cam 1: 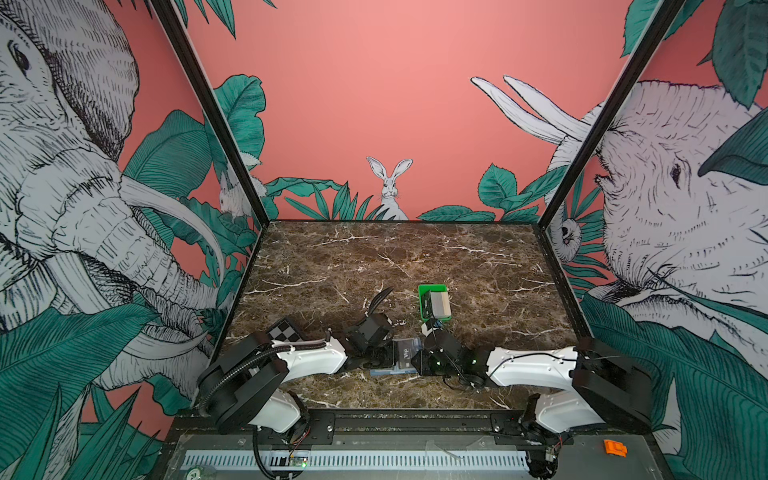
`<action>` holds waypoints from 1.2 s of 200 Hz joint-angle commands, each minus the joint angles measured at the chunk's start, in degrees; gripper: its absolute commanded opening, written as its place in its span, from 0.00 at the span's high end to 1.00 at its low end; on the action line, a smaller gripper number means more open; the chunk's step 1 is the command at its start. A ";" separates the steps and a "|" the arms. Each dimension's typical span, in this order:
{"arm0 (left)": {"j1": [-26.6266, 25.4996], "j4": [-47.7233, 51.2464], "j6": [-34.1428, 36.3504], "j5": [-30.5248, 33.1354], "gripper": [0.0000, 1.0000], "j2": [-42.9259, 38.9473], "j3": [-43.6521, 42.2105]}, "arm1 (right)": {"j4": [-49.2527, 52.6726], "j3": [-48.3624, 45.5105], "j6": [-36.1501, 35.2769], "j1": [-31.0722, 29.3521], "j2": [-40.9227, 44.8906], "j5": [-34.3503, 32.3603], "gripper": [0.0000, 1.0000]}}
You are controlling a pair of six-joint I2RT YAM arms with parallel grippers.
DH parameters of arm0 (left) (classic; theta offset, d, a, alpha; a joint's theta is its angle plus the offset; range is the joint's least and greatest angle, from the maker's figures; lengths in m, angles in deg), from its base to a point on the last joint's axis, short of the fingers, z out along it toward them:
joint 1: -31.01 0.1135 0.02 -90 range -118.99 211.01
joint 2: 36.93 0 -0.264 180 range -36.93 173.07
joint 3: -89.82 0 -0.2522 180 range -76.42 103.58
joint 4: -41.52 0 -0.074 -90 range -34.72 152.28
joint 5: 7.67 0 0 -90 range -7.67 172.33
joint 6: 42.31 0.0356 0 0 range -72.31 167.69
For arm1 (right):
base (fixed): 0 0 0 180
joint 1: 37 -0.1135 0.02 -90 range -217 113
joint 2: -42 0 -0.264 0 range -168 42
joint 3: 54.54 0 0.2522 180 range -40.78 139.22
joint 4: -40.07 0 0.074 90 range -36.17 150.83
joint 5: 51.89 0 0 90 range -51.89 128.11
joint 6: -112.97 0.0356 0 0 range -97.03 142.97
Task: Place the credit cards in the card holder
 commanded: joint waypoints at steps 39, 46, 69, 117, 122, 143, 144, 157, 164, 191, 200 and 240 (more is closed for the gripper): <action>-0.42 0.77 -0.82 0.70 0.93 0.03 -0.16 | -4.39 -1.58 1.09 0.41 0.62 0.56 0.78; -0.37 0.77 -0.81 0.68 0.93 -0.06 -0.26 | -4.85 -1.81 1.10 0.41 0.98 0.53 0.79; -0.39 0.53 -0.93 0.62 0.93 -0.40 -0.35 | -5.04 -1.61 0.35 0.41 1.73 0.55 0.79; -0.37 -0.37 -1.41 0.59 0.93 -1.87 -0.79 | -4.24 -0.75 -0.97 0.41 2.77 1.01 0.80; -0.42 -0.70 -1.57 0.57 0.93 -2.07 -1.01 | -3.97 -0.58 -1.03 0.41 2.90 1.01 0.80; -0.38 -2.47 -1.42 0.09 0.93 -3.09 -1.59 | -3.69 -0.30 -1.37 0.41 3.30 1.01 0.80; -0.38 -2.52 -1.42 0.09 0.93 -3.18 -1.59 | -3.67 -0.29 -1.41 0.41 3.31 0.97 0.80; -0.37 -2.50 -1.25 0.09 0.93 -3.91 -1.59 | -3.65 0.01 -1.59 0.41 3.15 0.94 0.80; -0.38 -2.47 -1.25 0.11 0.93 -4.32 -1.50 | -3.63 0.28 -1.76 0.41 3.01 1.02 0.80; -0.38 -2.18 -1.36 0.09 0.92 -6.23 -1.51 | -2.63 1.94 -2.42 0.38 2.37 1.24 0.80; -0.41 -1.71 -1.21 0.25 0.92 -6.88 -1.50 | -1.93 2.49 -2.58 0.35 2.03 1.10 0.80; 0.50 1.50 -0.29 1.64 0.91 -10.21 -1.35 | -0.95 3.54 -2.52 0.32 0.43 0.84 0.79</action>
